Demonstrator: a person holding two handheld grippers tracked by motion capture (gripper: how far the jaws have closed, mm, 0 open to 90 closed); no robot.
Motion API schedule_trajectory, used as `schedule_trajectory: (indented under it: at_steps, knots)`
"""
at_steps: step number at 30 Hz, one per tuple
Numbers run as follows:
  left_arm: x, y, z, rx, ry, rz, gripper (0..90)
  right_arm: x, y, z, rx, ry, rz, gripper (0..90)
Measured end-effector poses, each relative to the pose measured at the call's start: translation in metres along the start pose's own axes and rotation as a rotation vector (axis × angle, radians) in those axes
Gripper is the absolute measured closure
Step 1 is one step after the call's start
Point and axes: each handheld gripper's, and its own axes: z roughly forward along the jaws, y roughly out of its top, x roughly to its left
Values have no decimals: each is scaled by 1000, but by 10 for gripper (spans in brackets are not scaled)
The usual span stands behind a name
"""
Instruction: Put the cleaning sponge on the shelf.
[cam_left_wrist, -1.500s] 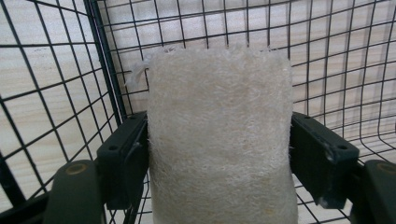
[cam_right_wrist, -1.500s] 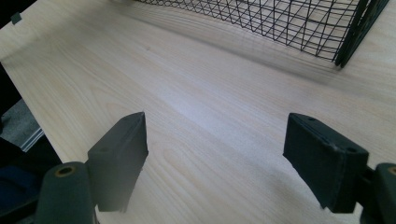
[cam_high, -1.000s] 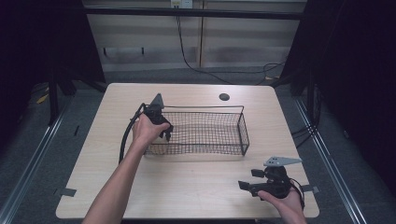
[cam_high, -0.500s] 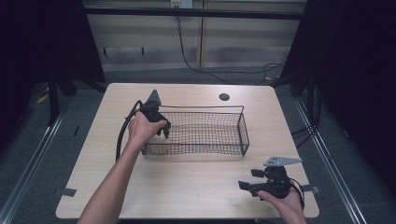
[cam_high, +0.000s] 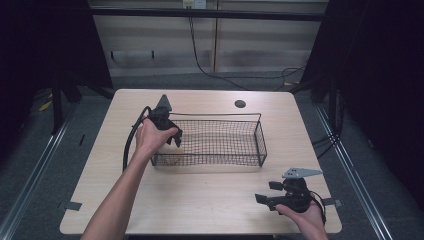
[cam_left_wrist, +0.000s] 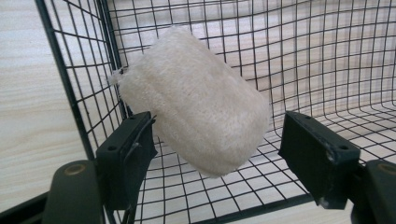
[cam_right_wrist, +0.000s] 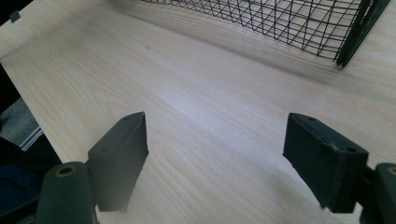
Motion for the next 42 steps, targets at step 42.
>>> schedule_trajectory:
  at_steps: [42]
  knots:
    - [10,-19,-44,-50,-160,269,172,-1,0,1,0,-3,0,216]
